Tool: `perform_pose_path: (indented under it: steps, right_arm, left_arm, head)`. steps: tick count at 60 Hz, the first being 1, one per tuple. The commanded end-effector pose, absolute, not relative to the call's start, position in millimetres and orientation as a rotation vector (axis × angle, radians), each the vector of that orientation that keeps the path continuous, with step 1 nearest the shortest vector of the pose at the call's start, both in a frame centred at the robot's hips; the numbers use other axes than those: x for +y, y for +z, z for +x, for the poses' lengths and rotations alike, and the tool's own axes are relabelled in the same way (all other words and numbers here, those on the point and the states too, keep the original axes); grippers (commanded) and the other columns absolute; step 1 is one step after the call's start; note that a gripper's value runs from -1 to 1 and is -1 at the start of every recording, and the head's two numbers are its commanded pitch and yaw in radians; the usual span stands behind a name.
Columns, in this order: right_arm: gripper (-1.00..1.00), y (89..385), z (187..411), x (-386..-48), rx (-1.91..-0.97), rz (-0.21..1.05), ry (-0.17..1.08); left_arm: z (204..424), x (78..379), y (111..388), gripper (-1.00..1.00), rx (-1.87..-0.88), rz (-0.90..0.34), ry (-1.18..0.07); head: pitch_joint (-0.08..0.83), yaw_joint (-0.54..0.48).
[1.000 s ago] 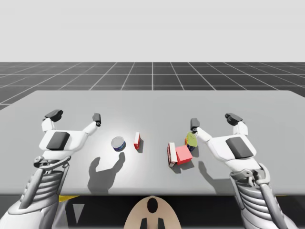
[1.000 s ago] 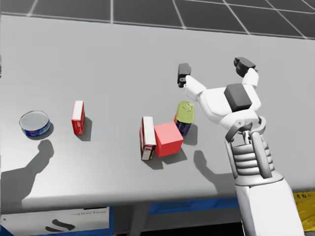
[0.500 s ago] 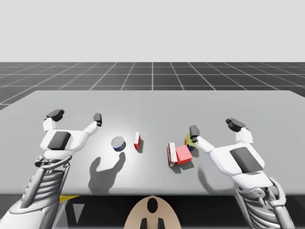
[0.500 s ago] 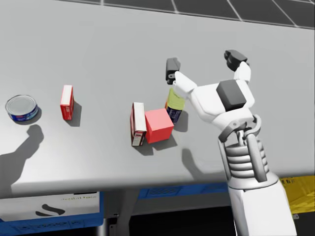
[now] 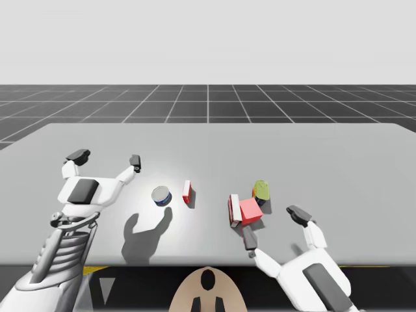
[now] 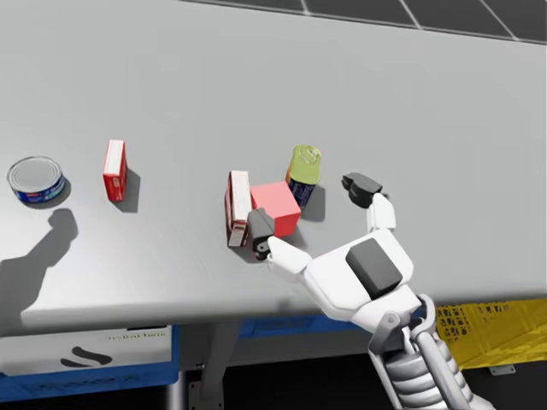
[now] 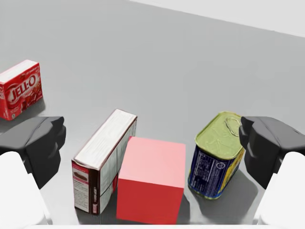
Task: Find the red cube and pick it up.
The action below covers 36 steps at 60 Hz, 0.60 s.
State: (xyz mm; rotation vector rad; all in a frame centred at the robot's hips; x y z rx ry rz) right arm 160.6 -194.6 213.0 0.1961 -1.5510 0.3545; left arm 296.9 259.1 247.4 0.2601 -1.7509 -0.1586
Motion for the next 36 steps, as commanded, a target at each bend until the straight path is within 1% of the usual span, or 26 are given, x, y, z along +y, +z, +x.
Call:
perform_pose_path:
  steps: [1,5,15,22,25,28,36]
  right_arm:
    - [-1.00,189,149,-190,-1.502,0.246,0.354]
    - [-1.00,176,153,-188,-1.471,0.252,0.353]
    - [-1.00,154,164,-184,-1.413,0.267,0.330]
    - [-1.00,142,176,-184,-1.389,0.262,0.295]
    - [-1.00,134,184,-183,-1.379,0.250,0.278]
    - [-1.00,129,191,-182,-1.363,0.252,0.257]
    - [-1.00,127,203,-180,-1.361,0.241,0.241]
  left_arm:
    - [297,258,247,-1.00,-1.748,0.258,-0.161]
    - [297,257,247,-1.00,-1.749,0.259,-0.161]
    - [296,257,247,-1.00,-1.749,0.261,-0.158]
    - [296,257,247,-1.00,-1.748,0.261,-0.158]
    - [296,257,247,-1.00,-1.748,0.261,-0.158]
    - [296,257,247,-1.00,-1.748,0.261,-0.158]
    - [296,257,247,-1.00,-1.748,0.261,-0.158]
  head:
    - [0.763,-0.24]
    - [0.765,-0.24]
    - [0.771,-0.23]
    - [0.772,-0.23]
    - [0.772,-0.23]
    - [0.773,-0.23]
    - [0.775,-0.23]
